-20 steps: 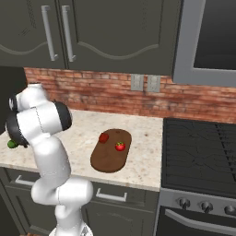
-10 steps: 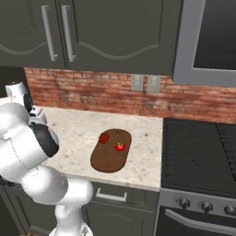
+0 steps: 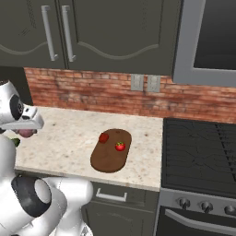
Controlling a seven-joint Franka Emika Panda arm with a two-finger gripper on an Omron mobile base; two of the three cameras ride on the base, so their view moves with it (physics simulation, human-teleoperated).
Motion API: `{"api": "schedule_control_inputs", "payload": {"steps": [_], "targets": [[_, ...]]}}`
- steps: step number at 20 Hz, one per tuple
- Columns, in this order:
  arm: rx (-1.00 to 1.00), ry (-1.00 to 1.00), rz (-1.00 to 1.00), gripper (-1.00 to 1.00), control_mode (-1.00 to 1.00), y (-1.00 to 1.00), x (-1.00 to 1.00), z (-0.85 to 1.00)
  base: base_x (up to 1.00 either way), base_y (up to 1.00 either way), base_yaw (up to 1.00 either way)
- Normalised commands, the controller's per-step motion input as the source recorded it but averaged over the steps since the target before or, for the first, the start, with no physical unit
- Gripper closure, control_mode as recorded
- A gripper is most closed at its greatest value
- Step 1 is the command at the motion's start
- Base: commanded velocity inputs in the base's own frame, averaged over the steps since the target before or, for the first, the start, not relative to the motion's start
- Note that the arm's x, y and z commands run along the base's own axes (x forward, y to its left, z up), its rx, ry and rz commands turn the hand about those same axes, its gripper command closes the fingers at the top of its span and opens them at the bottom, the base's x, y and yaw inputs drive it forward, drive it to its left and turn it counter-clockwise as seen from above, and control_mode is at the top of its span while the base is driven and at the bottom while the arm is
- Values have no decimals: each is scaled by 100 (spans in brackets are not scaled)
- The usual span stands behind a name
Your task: Place the avocado, onion, tomato, and bell pepper on the cutting board.
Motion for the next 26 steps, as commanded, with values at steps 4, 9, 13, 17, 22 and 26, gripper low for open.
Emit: {"api": "schedule_control_inputs", "payload": {"steps": [4, 9, 13, 17, 22, 26], "targets": [[0, -10, 0, 100, -100, -65, -58, 60, 0, 0, 0], [0, -12, 0, 100, -100, -70, -54, 55, 0, 0, 0], [0, -12, 0, 100, -100, -75, -39, 44, 0, 0, 0], [0, -9, 0, 100, -100, -78, -27, 36, 0, 0, 0], [0, 0, 0, 100, -100, -72, 0, 13, 0, 0, 0], [0, 0, 0, 100, -100, -76, 0, 2, 0, 0, 0]]}}
